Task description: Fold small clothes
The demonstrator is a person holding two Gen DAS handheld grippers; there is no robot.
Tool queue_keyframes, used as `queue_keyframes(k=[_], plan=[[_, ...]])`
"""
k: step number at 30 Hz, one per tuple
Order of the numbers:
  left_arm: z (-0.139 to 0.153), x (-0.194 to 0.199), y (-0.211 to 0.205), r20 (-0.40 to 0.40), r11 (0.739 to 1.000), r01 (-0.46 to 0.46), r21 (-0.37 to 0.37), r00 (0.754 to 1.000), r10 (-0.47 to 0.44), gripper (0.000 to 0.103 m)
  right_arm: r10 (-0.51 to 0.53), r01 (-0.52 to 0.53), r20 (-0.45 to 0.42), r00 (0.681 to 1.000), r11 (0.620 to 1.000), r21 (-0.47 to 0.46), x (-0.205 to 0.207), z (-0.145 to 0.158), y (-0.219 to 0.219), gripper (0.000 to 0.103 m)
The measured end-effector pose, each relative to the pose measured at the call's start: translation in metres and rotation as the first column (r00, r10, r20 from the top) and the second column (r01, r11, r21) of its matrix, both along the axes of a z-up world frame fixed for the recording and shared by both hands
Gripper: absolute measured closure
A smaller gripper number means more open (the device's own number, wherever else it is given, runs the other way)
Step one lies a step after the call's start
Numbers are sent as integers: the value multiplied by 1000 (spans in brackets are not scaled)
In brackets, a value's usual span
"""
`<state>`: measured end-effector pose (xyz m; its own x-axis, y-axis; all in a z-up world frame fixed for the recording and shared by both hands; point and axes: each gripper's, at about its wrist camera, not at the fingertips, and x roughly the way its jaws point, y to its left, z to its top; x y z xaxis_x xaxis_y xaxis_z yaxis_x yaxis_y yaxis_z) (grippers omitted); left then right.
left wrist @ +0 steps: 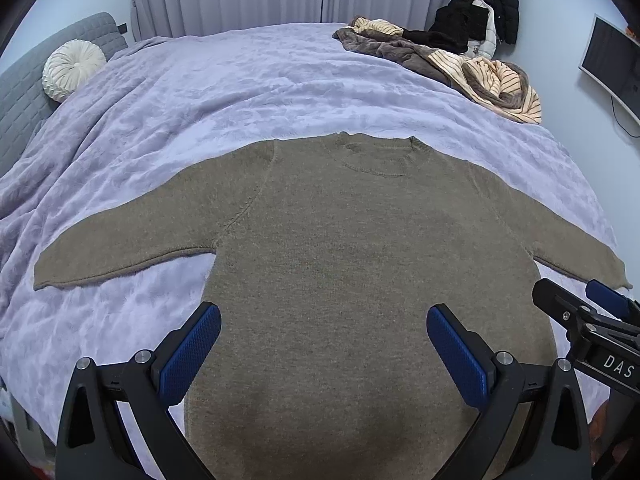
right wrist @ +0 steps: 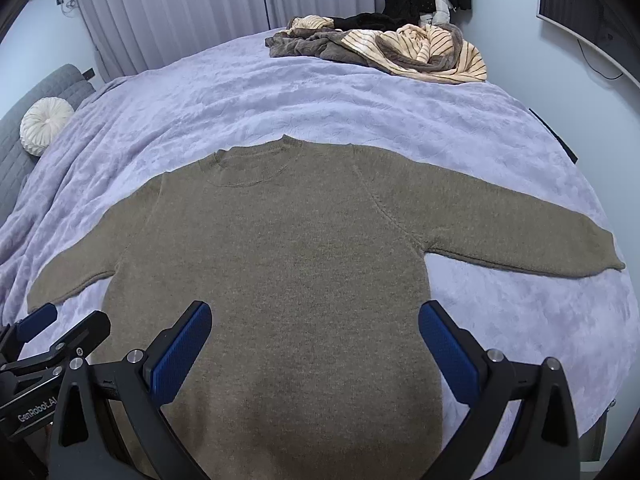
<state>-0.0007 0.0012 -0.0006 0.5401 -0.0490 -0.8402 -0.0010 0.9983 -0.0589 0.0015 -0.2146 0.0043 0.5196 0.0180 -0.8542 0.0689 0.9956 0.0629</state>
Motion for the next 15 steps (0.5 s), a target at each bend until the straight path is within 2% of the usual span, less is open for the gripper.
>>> queue_keyframes(k=[3, 7, 15], plan=[[-2, 2, 1, -33, 1000, 2, -12, 999, -2, 0, 7, -7, -24, 1000, 1000, -29, 0, -3, 4, 0], [-8, 5, -3, -68, 999, -1, 37, 998, 3, 0, 14, -15, -40, 999, 999, -43, 1, -5, 6, 0], [-20, 4, -8, -111, 999, 24, 47, 994, -18, 0, 21, -26, -83, 996, 998, -59, 2, -12, 8, 0]])
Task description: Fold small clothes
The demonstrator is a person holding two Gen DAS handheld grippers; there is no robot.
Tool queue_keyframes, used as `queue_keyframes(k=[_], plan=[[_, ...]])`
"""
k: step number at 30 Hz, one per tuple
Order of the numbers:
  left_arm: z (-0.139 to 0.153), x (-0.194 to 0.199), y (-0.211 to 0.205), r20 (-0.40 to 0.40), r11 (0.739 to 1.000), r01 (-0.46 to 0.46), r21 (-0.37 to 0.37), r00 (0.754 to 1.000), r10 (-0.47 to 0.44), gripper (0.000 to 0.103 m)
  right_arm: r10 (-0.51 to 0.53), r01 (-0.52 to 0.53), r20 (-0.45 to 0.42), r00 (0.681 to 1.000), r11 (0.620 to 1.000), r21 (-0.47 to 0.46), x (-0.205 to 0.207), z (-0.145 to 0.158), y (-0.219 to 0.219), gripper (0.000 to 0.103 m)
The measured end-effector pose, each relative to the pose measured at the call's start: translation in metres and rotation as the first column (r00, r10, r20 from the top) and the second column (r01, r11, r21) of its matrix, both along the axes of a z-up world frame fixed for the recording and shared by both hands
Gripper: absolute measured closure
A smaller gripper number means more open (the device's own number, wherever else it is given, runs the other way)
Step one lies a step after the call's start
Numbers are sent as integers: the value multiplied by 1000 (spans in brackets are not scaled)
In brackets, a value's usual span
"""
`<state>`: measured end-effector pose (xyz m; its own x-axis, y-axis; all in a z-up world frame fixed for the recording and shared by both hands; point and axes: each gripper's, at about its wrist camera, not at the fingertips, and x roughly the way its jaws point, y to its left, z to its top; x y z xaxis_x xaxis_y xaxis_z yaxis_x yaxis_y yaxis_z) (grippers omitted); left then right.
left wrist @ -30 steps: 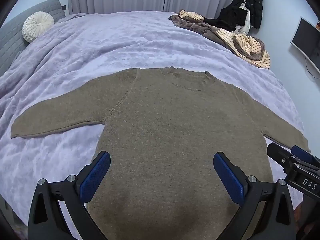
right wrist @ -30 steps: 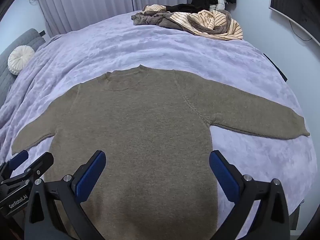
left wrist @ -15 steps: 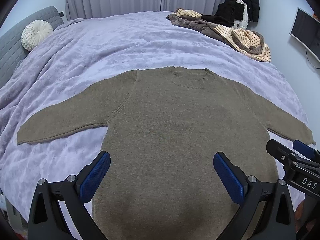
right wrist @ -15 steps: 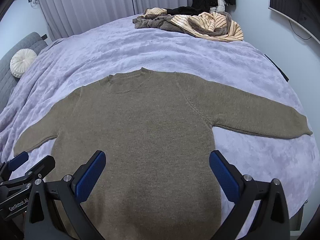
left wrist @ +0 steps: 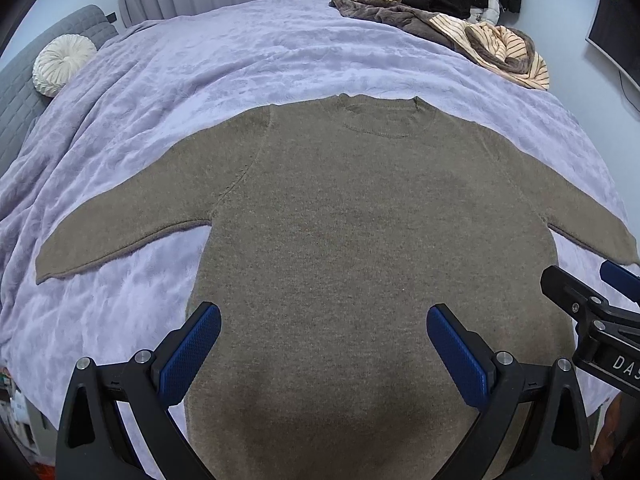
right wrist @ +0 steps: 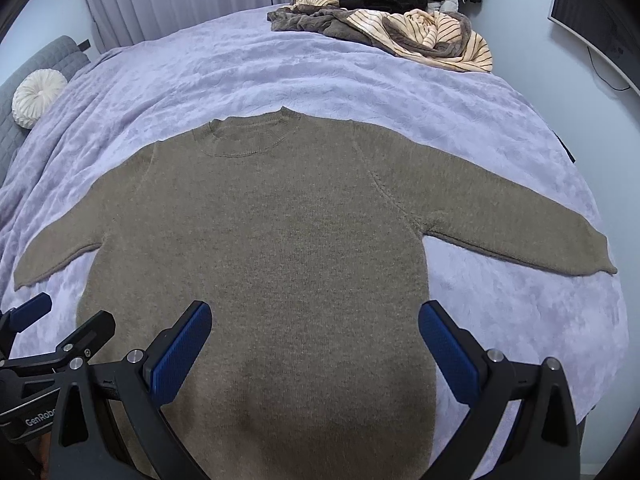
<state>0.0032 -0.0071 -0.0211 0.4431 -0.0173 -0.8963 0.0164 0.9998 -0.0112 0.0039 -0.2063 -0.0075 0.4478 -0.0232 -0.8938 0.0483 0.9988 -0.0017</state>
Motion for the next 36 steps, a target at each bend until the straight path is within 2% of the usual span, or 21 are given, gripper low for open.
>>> queue_keyframes(k=[3, 9, 14, 36], plan=[[-2, 1, 0, -19, 1000, 3, -9, 1000, -3, 0, 4, -4, -15, 1000, 1000, -8, 0, -3, 0, 0], [-1, -1, -3, -9, 1000, 6, 8, 1000, -6, 0, -7, 7, -35, 999, 1000, 1, 1, -9, -1, 0], [-4, 0, 0, -26, 1000, -11, -14, 1000, 11, 0, -5, 5, -43, 999, 1000, 1, 0, -11, -1, 0], [-11, 0, 8, -47, 999, -47, -9, 998, 46, 0, -13, 13, -65, 998, 1000, 11, 1, -19, 0, 0]])
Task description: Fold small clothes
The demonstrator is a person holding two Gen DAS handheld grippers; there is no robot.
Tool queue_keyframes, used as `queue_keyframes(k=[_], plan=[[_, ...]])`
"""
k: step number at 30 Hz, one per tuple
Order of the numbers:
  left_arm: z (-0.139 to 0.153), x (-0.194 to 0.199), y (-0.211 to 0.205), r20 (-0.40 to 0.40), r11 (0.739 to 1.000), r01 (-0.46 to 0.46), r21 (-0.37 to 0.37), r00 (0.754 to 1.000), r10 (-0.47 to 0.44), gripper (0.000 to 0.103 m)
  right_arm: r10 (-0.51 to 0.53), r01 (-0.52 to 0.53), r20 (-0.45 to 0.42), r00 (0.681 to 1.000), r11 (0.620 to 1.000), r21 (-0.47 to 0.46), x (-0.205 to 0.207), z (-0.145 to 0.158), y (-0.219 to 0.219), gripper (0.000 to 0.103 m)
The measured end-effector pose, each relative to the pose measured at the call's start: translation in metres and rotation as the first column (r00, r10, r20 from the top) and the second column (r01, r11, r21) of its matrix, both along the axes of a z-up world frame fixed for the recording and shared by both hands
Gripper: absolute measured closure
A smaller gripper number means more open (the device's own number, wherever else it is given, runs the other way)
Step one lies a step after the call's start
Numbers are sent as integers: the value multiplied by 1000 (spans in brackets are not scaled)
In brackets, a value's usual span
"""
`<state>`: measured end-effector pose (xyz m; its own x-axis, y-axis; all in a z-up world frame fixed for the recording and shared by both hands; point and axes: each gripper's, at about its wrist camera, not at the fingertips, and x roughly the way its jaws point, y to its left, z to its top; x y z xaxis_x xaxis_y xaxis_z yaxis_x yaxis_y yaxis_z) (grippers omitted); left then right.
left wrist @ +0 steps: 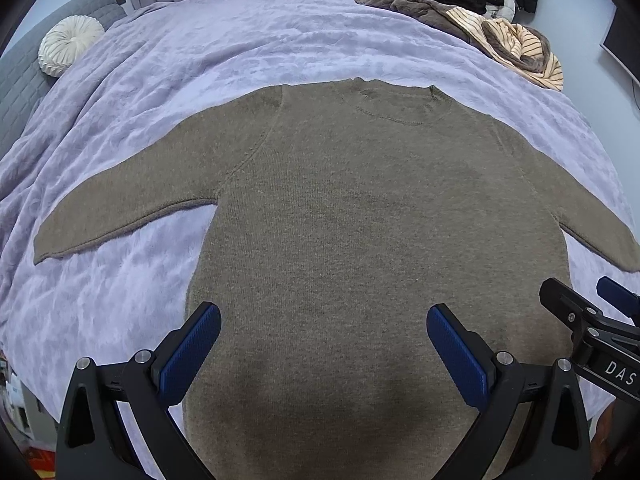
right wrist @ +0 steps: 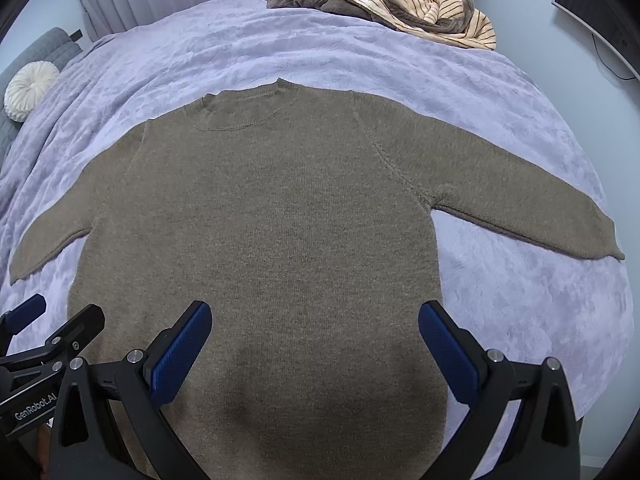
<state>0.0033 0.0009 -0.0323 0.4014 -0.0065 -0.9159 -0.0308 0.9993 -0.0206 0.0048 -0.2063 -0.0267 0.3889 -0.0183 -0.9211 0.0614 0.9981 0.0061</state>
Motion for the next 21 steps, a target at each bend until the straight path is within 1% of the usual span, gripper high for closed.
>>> queue_keyframes(k=[21], plan=[[-4, -2, 7, -1, 1000, -7, -6, 1000, 7, 0, 5, -5, -4, 1000, 1000, -2, -1, -4, 5, 0]])
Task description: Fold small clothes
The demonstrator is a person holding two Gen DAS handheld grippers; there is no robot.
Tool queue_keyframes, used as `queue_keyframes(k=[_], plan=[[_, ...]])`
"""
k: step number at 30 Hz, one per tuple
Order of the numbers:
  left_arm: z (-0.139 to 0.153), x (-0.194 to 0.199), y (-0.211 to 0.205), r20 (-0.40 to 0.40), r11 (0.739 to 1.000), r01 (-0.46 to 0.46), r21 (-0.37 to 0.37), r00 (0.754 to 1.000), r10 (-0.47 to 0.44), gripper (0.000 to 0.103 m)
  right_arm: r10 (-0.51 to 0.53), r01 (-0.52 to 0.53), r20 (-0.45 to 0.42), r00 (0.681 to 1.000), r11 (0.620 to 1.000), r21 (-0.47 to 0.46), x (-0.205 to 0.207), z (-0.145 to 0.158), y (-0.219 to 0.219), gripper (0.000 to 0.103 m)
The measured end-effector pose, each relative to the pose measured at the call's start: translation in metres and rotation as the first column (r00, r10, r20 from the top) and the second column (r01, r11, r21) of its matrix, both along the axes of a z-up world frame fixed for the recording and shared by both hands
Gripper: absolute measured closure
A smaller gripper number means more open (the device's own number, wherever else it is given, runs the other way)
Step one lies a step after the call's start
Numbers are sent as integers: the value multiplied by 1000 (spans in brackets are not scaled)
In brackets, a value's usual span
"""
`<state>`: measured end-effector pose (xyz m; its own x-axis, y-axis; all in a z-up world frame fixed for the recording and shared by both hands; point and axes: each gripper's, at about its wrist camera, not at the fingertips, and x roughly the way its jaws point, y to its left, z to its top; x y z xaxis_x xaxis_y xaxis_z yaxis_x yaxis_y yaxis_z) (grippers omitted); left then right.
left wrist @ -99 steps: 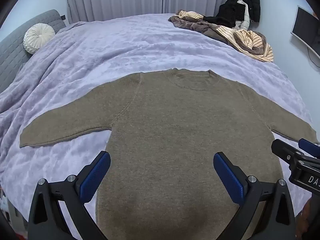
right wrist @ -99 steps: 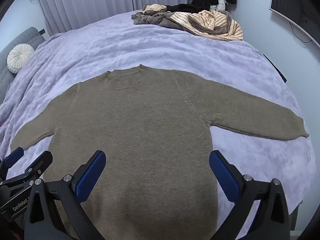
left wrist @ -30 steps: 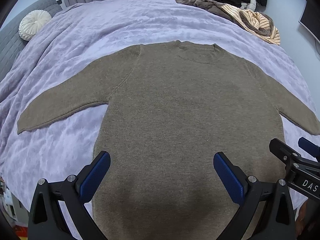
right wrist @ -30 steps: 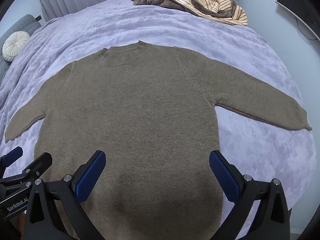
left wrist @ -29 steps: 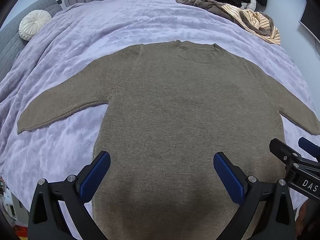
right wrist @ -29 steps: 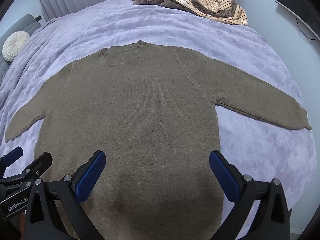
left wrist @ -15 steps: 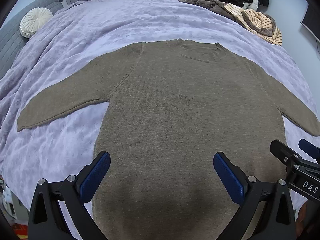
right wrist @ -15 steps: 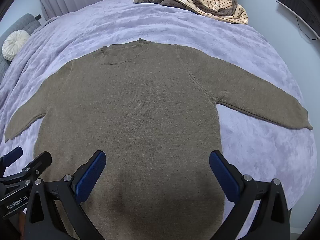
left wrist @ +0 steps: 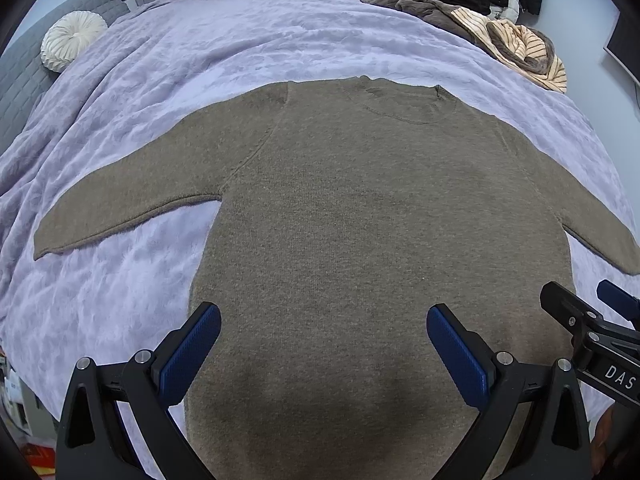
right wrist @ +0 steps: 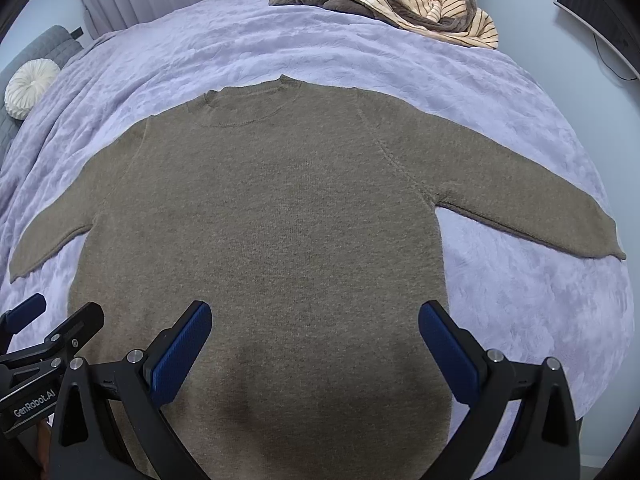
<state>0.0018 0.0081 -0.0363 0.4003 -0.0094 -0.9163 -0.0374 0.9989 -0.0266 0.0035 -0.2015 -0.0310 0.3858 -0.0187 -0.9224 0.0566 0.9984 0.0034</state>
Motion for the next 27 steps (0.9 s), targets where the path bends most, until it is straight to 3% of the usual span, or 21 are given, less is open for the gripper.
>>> queue_keyframes(k=[27], plan=[[-11, 12, 9, -33, 1000, -11, -27, 999, 10, 0, 8, -8, -43, 999, 1000, -11, 12, -7, 6, 0]])
